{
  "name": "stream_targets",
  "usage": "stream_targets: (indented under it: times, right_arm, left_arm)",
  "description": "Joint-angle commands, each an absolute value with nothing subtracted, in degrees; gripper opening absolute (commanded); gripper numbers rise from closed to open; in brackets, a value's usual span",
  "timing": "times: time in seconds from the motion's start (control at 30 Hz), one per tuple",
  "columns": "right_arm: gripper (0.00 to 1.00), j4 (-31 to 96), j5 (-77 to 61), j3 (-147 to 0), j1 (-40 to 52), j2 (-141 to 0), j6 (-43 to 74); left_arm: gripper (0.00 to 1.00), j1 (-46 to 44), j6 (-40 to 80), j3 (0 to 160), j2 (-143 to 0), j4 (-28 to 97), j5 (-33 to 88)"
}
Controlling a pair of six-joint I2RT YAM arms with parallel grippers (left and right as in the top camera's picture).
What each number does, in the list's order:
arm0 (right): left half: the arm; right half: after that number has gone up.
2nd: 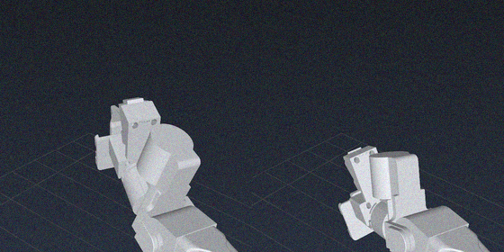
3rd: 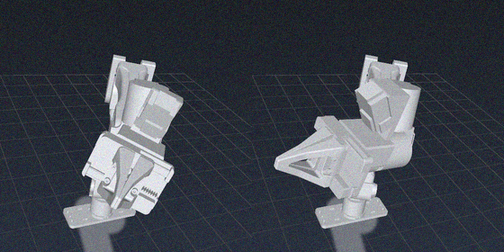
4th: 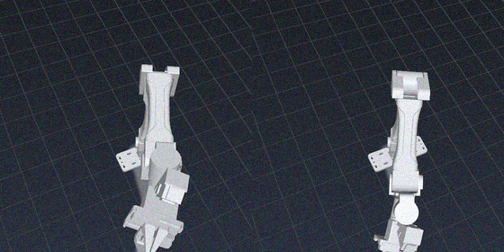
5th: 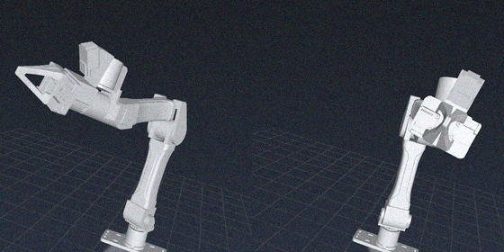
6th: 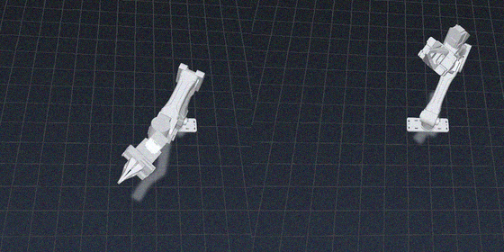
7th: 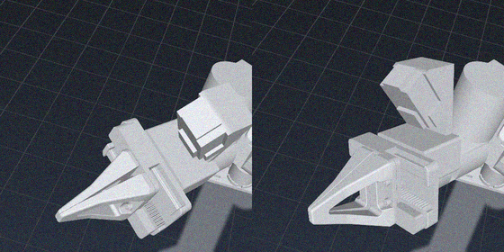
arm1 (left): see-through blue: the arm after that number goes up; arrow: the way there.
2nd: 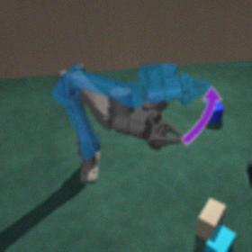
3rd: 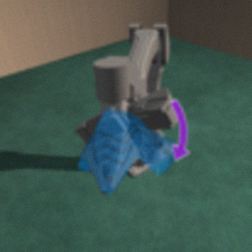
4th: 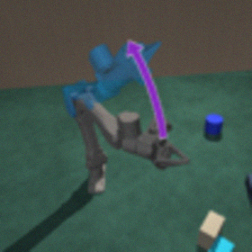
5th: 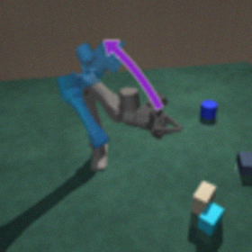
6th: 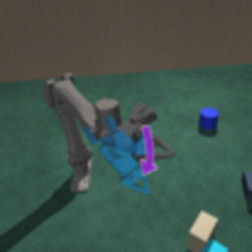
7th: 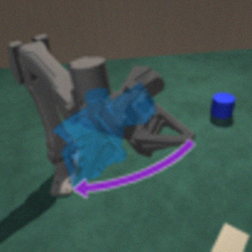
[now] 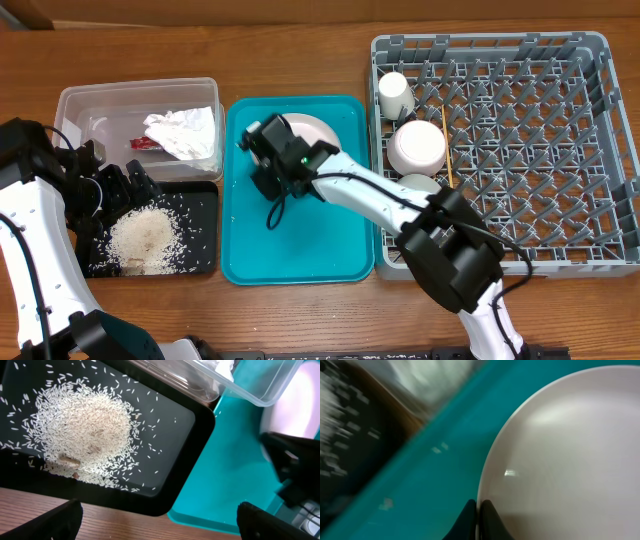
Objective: Sort waste into correct bins and load items into the dishwasher
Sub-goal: 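Lift the white plate and carry it right into the dish rack, then lower the plate upright into the rack slot and open the right gripper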
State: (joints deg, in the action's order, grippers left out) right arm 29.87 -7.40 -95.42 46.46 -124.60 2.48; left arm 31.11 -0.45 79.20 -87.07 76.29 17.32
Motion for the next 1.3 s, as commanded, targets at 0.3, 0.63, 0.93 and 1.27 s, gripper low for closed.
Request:
stream_targets:
  times: [0.3,0.63,0.93,1.27]
  right_arm:
    - [0.04,30.1,-54.3,-104.7,20.3,-103.1,18.0]
    - [0.04,39.5,-68.9,-100.9,-8.4,-103.3,14.5]
    - [0.04,43.2,-69.1,-93.3,-18.0,-103.4,8.4]
    - [0.04,32.1,-66.1,-82.3,-19.0,-103.7,10.5]
  left_arm:
    - [1.0,30.6,-1.3,80.3,-86.9,76.2,17.4]
    - [1.0,30.6,-1.3,80.3,-86.9,76.2,17.4]
    - [1.0,30.6,-1.3,80.3,-86.9,76.2,17.4]
    - [1.0,30.6,-1.3,80.3,-86.9,76.2,17.4]
